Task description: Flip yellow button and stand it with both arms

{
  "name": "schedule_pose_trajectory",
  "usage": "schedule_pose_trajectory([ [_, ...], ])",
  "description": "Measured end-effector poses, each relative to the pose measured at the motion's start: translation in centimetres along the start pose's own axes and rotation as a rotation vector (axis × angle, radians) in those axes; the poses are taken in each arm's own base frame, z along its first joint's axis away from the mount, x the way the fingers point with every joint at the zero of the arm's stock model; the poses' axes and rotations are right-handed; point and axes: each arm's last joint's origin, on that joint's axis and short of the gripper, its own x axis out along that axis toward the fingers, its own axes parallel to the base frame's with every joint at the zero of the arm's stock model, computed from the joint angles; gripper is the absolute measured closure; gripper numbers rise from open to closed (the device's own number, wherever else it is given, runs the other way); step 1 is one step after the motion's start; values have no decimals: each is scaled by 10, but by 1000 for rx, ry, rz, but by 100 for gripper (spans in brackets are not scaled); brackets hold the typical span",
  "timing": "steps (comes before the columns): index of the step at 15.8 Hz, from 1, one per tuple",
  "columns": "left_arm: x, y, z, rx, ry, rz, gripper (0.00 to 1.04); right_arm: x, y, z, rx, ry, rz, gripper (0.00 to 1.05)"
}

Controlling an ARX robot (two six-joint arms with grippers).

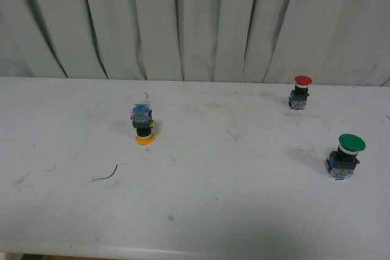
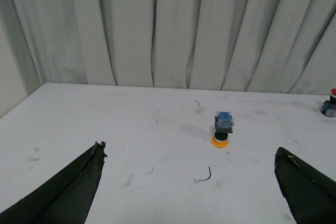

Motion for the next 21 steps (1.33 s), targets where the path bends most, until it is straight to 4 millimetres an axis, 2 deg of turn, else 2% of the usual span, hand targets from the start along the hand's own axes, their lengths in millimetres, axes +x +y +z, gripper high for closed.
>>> schedule_pose_trajectory([
  [13,0,0,0,0,0,0,7,0,0,0,0,0,0,6],
  [14,-1,0,-2,-13,73,-11,7,0,0,0,0,0,0,6],
  [15,0,1,1,-86,288,-39,7,0,0,0,0,0,1,6],
  [16,3,1,8,-163,417,-25,7,0,0,0,0,-1,0,6],
  [17,5,0,12,-188,405,-35,7,0,0,0,0,1,0,6],
  [19,26,-2,25,-208,340,-30,7,0,0,0,0,0,0,6],
  [21,64,-13,34,-229,314,-46,7,0,0,0,0,0,0,6],
])
